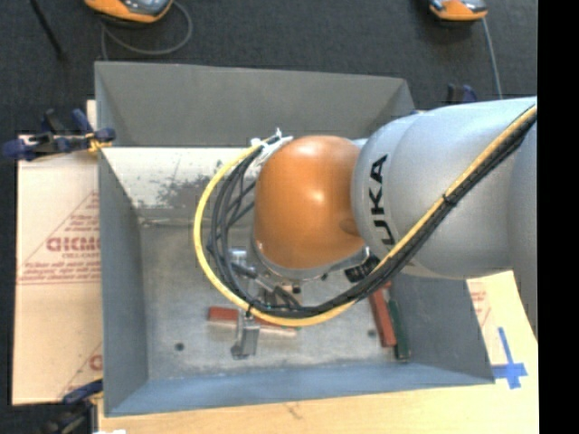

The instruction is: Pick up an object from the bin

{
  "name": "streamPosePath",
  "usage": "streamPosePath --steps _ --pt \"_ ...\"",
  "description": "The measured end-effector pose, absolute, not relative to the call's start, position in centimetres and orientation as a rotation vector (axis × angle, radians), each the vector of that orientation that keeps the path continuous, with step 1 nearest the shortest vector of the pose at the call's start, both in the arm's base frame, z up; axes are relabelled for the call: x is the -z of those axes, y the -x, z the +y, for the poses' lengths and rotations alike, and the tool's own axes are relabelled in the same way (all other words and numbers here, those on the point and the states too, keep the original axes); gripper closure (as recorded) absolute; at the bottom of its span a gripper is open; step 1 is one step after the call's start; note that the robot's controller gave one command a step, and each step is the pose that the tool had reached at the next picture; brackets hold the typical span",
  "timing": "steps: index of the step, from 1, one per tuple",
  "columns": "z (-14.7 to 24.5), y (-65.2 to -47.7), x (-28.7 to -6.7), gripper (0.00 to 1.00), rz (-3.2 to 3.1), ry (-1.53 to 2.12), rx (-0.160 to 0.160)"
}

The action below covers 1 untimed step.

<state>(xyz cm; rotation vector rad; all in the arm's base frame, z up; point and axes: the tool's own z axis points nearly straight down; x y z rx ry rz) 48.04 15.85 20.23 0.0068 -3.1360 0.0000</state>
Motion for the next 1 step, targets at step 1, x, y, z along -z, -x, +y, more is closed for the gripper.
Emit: streamPosePath --steps 1 --pt "15.56 -50.10 -6.60 0.00 -3.135 -0.117 -0.001"
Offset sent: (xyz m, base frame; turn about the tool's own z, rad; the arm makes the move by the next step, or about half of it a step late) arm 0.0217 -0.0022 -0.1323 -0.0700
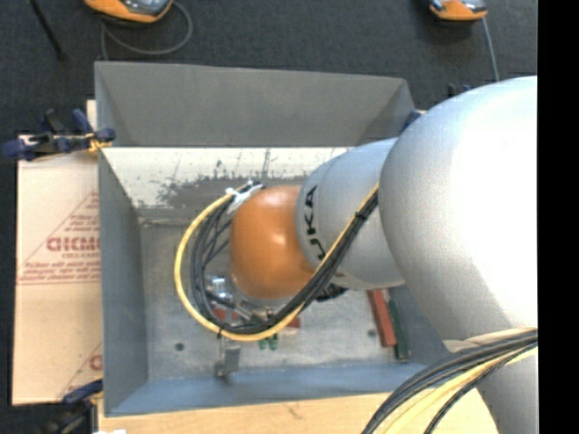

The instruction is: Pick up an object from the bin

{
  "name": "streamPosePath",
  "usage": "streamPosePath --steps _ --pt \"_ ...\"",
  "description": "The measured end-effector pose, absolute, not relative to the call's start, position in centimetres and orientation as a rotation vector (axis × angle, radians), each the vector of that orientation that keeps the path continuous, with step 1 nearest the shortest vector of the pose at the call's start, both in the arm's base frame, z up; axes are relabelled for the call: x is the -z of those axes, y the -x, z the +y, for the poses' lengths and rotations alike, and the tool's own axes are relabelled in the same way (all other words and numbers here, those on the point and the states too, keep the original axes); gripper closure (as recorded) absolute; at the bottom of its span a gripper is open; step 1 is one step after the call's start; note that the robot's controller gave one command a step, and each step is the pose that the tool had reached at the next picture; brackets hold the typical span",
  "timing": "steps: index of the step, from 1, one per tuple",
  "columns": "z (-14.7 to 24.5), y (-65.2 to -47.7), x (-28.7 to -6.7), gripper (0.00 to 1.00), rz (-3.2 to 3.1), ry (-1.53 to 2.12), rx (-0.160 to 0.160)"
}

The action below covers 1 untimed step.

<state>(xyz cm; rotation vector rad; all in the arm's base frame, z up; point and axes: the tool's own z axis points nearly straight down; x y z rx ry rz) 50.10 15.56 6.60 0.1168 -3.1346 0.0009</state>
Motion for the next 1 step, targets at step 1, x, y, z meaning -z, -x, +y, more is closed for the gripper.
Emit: streamPosePath --steps 1 --pt "7.47 -48.69 -7.10 0.00 -3.148 0.048 -0.002"
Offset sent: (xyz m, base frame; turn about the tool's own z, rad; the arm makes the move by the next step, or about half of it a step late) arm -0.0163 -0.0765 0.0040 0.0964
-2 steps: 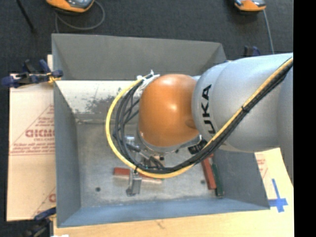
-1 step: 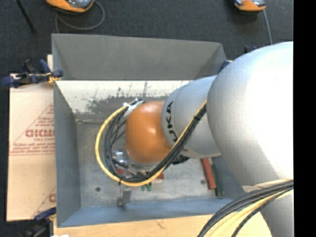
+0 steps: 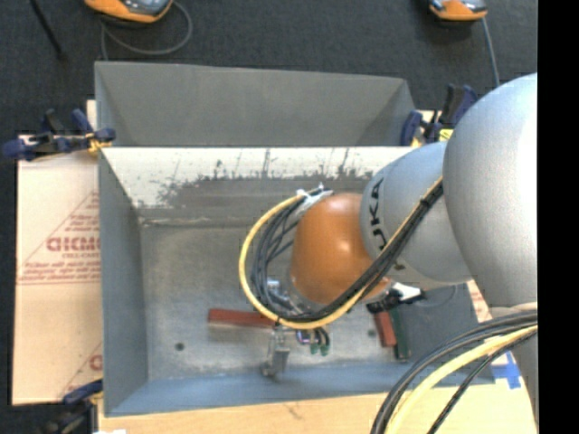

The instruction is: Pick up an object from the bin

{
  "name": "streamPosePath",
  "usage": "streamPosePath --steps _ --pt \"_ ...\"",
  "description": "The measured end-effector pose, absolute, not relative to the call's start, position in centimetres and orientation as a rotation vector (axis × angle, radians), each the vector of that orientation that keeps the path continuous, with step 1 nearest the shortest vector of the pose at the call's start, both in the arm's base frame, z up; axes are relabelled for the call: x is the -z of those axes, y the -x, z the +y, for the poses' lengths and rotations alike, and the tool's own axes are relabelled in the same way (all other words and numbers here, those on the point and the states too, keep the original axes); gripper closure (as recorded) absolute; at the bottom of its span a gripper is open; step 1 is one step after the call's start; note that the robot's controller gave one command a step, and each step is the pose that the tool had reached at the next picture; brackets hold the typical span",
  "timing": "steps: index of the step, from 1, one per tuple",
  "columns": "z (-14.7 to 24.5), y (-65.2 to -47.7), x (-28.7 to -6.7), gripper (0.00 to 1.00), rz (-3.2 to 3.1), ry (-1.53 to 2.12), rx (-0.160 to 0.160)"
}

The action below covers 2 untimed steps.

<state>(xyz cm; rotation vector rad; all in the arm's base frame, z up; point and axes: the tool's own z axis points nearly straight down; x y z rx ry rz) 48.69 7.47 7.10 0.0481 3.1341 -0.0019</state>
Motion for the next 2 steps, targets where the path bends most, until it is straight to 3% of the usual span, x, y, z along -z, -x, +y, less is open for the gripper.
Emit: streamPosePath --steps 1,2 --pt "7.8 -48.6 -7.0 1.00 3.138 -0.044 -0.002" --pt "10.2 -50.8 -20.0 1.00 3.129 0.018 -0.002"
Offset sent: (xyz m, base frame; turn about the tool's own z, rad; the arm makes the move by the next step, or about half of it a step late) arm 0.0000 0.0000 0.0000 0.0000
